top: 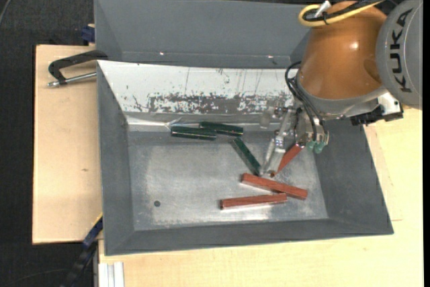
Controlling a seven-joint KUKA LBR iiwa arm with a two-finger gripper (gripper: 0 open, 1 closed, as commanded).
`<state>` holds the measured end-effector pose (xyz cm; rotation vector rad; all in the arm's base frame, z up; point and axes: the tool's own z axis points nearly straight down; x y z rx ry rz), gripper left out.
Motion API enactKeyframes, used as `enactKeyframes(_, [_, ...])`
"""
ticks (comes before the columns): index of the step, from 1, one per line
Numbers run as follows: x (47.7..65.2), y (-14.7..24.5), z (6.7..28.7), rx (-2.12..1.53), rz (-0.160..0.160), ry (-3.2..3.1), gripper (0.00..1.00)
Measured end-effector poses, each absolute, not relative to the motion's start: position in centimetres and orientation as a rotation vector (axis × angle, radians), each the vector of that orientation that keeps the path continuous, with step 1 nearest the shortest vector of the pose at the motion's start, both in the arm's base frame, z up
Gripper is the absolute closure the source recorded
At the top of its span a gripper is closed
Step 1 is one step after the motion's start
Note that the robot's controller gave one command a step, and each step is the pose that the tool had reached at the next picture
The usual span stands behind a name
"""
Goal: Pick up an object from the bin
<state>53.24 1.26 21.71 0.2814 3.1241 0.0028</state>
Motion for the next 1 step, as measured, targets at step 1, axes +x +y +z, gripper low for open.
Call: enactKeyframes(1, [50.34, -0.38, 7.2, -0.044, 0.001, 3.146, 0.0])
